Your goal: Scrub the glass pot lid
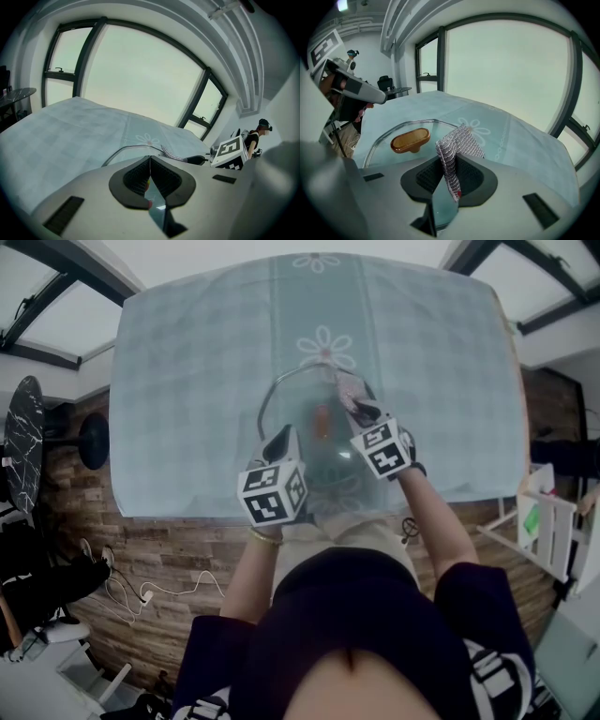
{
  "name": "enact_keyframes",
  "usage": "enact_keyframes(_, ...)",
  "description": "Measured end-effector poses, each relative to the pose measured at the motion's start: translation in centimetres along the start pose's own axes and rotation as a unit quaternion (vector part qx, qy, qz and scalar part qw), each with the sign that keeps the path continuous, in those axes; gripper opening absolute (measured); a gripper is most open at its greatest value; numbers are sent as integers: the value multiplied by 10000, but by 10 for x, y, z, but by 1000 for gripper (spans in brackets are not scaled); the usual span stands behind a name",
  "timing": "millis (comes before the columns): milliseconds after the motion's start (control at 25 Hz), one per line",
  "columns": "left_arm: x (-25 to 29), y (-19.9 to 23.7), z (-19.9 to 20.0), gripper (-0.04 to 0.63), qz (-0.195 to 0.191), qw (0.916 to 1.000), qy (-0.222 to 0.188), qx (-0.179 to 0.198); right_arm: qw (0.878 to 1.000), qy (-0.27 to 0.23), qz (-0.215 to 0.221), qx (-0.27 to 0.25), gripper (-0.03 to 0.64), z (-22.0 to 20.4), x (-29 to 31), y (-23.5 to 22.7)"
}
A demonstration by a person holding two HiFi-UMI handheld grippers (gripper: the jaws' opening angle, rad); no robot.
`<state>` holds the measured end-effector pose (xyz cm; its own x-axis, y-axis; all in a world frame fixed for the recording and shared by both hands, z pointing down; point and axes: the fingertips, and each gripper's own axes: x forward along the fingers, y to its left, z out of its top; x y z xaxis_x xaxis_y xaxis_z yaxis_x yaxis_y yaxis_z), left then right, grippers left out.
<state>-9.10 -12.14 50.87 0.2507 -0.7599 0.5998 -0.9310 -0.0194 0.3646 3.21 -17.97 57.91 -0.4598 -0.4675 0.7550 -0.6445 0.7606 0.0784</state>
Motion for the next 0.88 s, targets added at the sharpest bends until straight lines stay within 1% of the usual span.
enact_keyframes(280, -7, 1, -2, 2, 13, 10000, -30, -37, 9999, 111, 29, -14, 80, -9, -2, 7)
enact_keyframes(480, -13, -1, -6, 2, 11, 10000, -39, -28, 9995, 186, 47, -253, 80, -19, -5, 18)
enact_keyframes(880, -22, -2, -13, 2, -74, 10000, 1, 38, 9992, 270, 53, -285, 81, -28, -11, 35)
